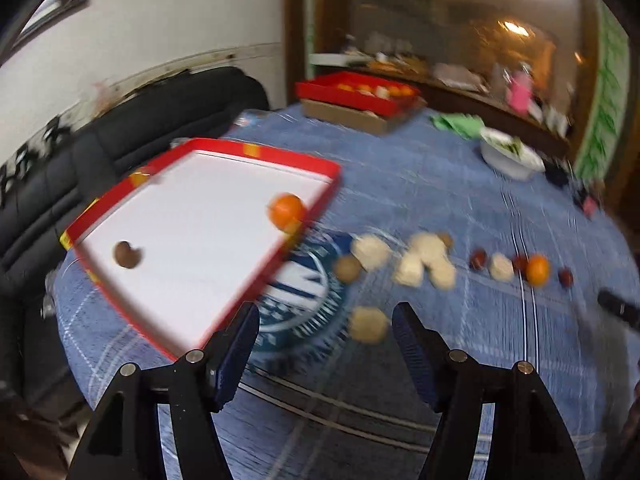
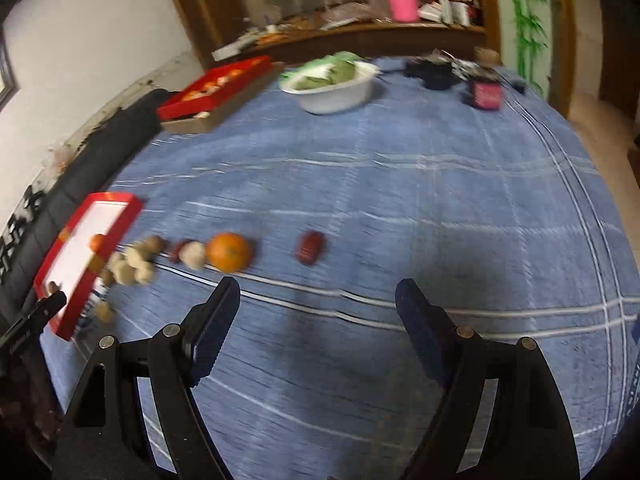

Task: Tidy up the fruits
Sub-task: 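Grasp a red date with the right gripper while the left grasps a beige pastry piece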

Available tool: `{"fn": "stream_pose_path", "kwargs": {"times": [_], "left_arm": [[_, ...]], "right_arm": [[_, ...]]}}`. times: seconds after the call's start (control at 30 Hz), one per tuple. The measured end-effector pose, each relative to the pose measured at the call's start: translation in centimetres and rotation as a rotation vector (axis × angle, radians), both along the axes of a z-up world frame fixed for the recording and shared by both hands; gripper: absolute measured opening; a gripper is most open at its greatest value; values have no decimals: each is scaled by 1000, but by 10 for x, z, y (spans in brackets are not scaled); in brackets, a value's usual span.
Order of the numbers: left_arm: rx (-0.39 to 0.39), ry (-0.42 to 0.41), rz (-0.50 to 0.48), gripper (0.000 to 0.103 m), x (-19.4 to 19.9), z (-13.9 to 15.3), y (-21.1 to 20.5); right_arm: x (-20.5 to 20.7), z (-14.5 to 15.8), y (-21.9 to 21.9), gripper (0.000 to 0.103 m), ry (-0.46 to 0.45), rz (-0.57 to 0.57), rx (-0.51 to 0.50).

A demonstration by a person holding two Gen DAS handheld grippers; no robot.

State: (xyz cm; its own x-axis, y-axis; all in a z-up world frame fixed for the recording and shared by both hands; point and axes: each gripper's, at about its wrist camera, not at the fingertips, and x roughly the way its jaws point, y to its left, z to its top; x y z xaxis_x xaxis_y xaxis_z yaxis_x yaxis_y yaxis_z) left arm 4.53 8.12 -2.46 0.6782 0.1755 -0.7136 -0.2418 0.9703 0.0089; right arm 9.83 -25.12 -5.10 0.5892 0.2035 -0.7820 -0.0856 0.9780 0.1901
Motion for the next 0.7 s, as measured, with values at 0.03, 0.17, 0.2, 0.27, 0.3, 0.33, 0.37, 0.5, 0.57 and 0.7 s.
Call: {"fn": "stream_pose_path", "kwargs": {"times": [0.03,0.17,0.2,0.27,0.3,0.33,0.37,0.5,0.57,0.7], "left_arm": [[9,10,-9,67,0,-4,-4],[-1,47,3,67,-1,-15,-1],[-4,51,6,67,-3,-18,-1],[-2,57,9,67,-1,-20,0],[-2,59,9,67,0,-21,0],[-2,62,9,67,1,-22,0],[-2,62,8,67,3,-22,0],[-5,67,-2,67,7,-26,-2],[-4,60,-9,67,7,-27,-1],[-24,68,-11,65,14,-31,0]], "right_arm": [[0,-1,-2,81,0,3,0],[9,-5,5,81,-6,41,-23],[16,-8,11,80,-3,50,-43],[24,-14,19,72,10,68,-70],[27,-16,23,66,17,76,-89],[31,-19,28,62,21,82,-118],[36,-22,32,59,22,87,-147],[51,-33,43,35,37,93,-226],[53,-31,45,19,33,104,-221],[53,-32,46,19,30,112,-227]]}}
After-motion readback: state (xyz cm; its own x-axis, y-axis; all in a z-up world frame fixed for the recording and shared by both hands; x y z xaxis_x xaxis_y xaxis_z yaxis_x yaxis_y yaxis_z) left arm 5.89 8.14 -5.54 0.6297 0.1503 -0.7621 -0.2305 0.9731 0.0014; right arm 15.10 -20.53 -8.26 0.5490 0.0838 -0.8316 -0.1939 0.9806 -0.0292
